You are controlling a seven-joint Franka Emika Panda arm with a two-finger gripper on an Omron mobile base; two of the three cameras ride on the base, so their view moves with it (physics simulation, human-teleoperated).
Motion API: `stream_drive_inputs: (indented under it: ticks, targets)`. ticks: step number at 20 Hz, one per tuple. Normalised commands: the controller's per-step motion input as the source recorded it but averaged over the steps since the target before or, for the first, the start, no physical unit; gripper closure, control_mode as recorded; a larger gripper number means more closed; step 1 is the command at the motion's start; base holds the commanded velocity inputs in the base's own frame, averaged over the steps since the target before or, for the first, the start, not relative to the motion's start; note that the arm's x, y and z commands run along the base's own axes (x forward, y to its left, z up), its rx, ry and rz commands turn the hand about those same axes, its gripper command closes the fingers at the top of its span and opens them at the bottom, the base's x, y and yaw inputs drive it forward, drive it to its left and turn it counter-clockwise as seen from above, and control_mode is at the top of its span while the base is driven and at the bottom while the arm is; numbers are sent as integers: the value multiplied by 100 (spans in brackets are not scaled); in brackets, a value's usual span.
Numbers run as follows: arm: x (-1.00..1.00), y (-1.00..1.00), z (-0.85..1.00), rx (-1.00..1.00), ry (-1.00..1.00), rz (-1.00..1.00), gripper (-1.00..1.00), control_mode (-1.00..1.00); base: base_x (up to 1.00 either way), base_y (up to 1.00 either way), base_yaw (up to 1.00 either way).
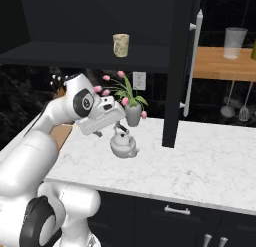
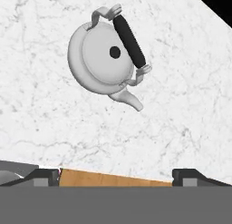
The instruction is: Pick the kettle from the counter and place it on the tray. Then pick the mug from the cabinet and place it on the tray. Then close the cabinet doors.
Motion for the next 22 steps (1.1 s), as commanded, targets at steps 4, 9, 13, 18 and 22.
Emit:
stream_drive_inputs:
  ticks: [4, 9, 13, 18, 22]
  targets:
    - [46, -36, -10, 0, 0, 13, -100, -100, 0, 0, 0]
    - [31, -18, -26, -3, 0, 15, -100, -100, 0, 0, 0]
    - [34, -8, -19, 0, 0, 15, -100, -100, 0, 0, 0]
    - [45, -6, -17, 0, 0, 10, -100, -100, 0, 0, 0]
    - [42, 0, -20, 0, 0, 5, -100, -100, 0, 0, 0]
